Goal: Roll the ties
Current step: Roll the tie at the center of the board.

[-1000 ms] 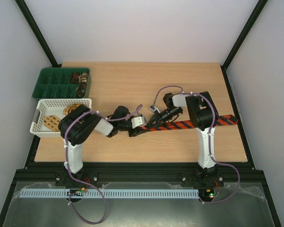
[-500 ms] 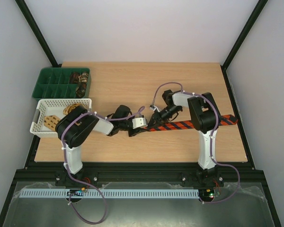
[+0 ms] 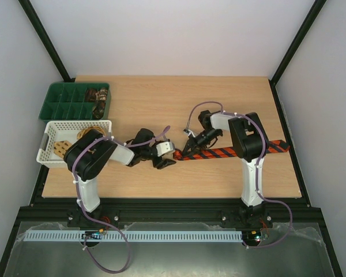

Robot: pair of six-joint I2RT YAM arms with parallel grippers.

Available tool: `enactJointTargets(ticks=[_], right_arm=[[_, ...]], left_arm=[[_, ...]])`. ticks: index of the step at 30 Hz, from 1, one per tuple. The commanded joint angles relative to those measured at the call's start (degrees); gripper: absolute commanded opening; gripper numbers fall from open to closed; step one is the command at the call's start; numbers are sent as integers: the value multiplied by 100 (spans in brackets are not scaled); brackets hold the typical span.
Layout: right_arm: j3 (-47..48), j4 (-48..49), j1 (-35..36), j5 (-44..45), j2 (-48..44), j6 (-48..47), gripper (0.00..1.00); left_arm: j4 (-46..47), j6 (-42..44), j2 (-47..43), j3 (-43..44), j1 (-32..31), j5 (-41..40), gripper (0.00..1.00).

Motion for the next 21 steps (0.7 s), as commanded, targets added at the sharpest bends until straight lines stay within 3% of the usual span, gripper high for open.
enactJointTargets(ticks=[1, 11, 13, 17, 19, 21], right_arm=[[-163, 144, 21, 1006, 425, 48, 1], [-226, 223, 16, 1197, 460, 64, 2], [-246, 247, 16, 1197, 468, 76, 1], [-174, 246, 23, 1185, 446, 66, 1], [-149, 207, -2, 1142, 346, 40, 2], [-120, 101, -82, 1048, 127, -13, 10]], left_arm=[[253, -276, 102, -199, 90, 362, 69], [1632, -1353, 718, 50, -118, 747, 69], [1745, -1499, 819, 146, -181, 626, 63], [1400, -1071, 783, 206, -305, 306, 40], [870, -616, 646, 174, -329, 78, 34], [298, -224, 450, 102, -317, -204, 33]])
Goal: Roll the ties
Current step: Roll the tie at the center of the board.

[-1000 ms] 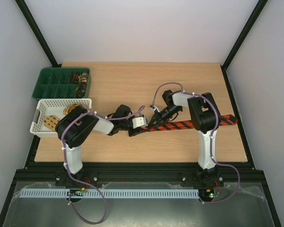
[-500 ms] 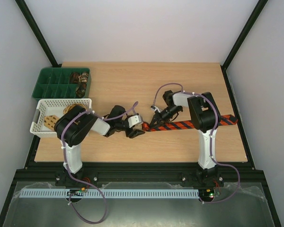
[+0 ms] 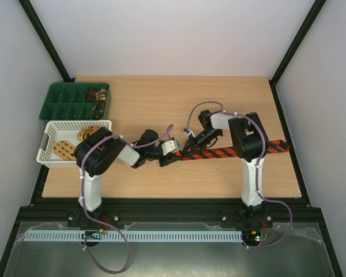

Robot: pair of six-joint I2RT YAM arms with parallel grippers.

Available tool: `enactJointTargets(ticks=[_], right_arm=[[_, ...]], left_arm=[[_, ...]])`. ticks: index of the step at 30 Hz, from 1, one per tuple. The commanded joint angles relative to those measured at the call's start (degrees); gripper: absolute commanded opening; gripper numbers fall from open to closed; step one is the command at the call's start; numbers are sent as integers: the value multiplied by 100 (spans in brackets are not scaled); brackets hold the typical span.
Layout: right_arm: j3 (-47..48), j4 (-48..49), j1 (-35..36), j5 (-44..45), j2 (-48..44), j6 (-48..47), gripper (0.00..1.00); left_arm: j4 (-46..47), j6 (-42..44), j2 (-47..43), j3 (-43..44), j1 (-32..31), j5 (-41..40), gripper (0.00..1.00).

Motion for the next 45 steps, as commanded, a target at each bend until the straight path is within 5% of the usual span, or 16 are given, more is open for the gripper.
enactJointTargets(ticks=[1, 9, 18, 23, 27, 35, 45], right_arm=[[-98, -40, -119, 970, 0, -95, 14], [85, -639, -293, -442, -542, -87, 37], [-153, 225, 49, -765, -448, 829, 40], [-171, 217, 91, -486, -306, 672, 29], [-222, 144, 79, -85, -223, 359, 2], [-511, 318, -128, 617, -29, -97, 1], [-749, 664, -218, 859, -45, -56, 1]], left_arm=[[-1268, 955, -327, -98, -72, -583, 32], [-2865, 1506, -542, 167, -118, -1284, 33], [-3228, 1502, -413, 378, -221, -1483, 34], [-3280, 1488, -354, 434, -228, -1498, 34], [-3253, 1430, -372, 444, -222, -1500, 39], [-2591, 1159, -774, 292, -89, -770, 75], [-1277, 67, -291, 405, -87, 116, 80]])
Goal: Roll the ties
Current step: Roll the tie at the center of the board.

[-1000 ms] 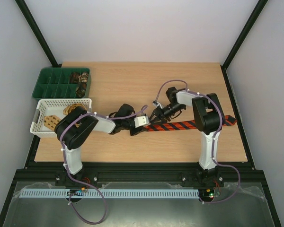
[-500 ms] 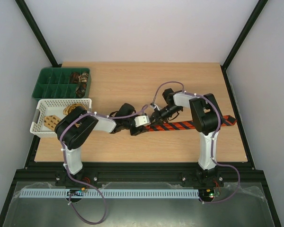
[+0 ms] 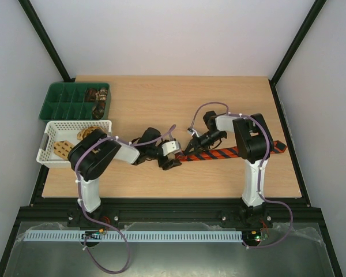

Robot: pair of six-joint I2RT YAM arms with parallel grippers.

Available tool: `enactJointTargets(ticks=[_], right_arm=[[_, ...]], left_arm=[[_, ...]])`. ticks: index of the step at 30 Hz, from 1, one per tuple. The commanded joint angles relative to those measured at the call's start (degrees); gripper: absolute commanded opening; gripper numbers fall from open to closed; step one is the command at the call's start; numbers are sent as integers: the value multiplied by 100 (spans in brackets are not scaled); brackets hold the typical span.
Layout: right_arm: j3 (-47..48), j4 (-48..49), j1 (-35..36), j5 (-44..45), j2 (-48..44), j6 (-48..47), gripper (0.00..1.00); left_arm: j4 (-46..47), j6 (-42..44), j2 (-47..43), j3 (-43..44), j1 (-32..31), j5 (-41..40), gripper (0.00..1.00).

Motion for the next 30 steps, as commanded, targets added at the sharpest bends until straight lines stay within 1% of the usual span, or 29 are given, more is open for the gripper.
enactJointTargets(ticks=[1, 2, 4, 7, 9, 10, 11, 15, 16, 18, 21, 26, 30], right_arm=[[-270, 198, 18, 1006, 240, 6, 1], [-271, 228, 21, 991, 245, 45, 1], [-258, 290, 39, 970, 232, 102, 1], [-192, 305, 43, 898, 230, 164, 1], [-113, 208, 43, 861, 201, 150, 1], [-50, 120, 38, 831, 182, 134, 4], [26, -11, 23, 781, 154, 107, 8], [223, -572, -73, 317, -19, 43, 33], [261, -717, -99, 146, -69, 17, 37], [352, -1015, -106, -267, -144, -42, 41], [410, -1189, -55, -571, -199, 74, 41], [310, -1052, 102, -235, -240, 241, 39], [229, -894, 110, -310, -406, 415, 39]], left_arm=[[588, -766, 419, 287, -19, 529, 79], [686, -848, 456, 316, -33, 543, 77], [588, -835, 534, 429, -70, 552, 70], [241, -535, 609, 479, -116, 233, 49], [103, -193, 562, 354, -126, -61, 38], [44, 15, 502, 275, -134, -182, 34], [-5, 216, 450, 182, -142, -283, 32], [-138, 767, 316, -41, -194, -646, 29], [-170, 827, 310, -54, -215, -714, 29], [-220, 901, 301, -53, -252, -801, 28], [-248, 906, 300, -41, -289, -880, 28], [-378, 925, 328, 20, -310, -965, 28], [-450, 950, 301, -15, -320, -996, 28]])
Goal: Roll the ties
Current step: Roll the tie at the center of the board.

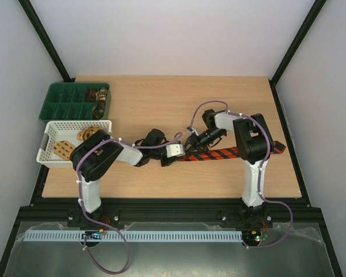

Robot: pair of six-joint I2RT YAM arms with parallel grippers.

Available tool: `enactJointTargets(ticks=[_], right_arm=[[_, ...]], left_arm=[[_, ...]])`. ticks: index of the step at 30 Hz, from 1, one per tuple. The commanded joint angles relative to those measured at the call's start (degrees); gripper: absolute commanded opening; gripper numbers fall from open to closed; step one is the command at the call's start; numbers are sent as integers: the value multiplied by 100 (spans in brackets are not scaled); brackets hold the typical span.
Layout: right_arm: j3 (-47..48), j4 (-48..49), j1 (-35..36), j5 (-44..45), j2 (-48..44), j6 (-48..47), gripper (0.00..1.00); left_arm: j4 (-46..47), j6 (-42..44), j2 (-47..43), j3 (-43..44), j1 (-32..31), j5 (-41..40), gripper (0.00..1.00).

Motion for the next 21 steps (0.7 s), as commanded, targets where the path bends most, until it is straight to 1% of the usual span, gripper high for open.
enactJointTargets(ticks=[1, 4, 8, 10, 11, 14, 16, 19, 21], right_arm=[[-63, -130, 42, -138, -396, 237, 40], [-44, 4, 59, -168, -402, 355, 44], [64, -103, 169, -71, -236, 261, 42], [-53, -24, 237, 124, -242, 219, 37], [-149, 45, 247, 244, -244, 210, 33], [-307, 143, 244, 566, -185, 150, 13], [-416, 284, 234, 743, -192, 113, 3], [-536, 456, 187, 953, -180, 26, 1], [-605, 558, 128, 1034, -130, -18, 1]], left_arm=[[-830, 213, 105, -190, -31, -402, 28], [-839, 198, 100, -196, -51, -414, 28], [-865, 191, 117, -181, -62, -460, 28], [-872, 181, 124, -185, -62, -478, 28], [-881, 179, 125, -174, -62, -479, 29], [-888, 125, 119, -171, -62, -486, 30], [-892, 79, 82, -169, -54, -457, 33], [-839, 21, -73, -208, -3, -204, 41], [-789, -57, -230, -214, 56, 79, 50]])
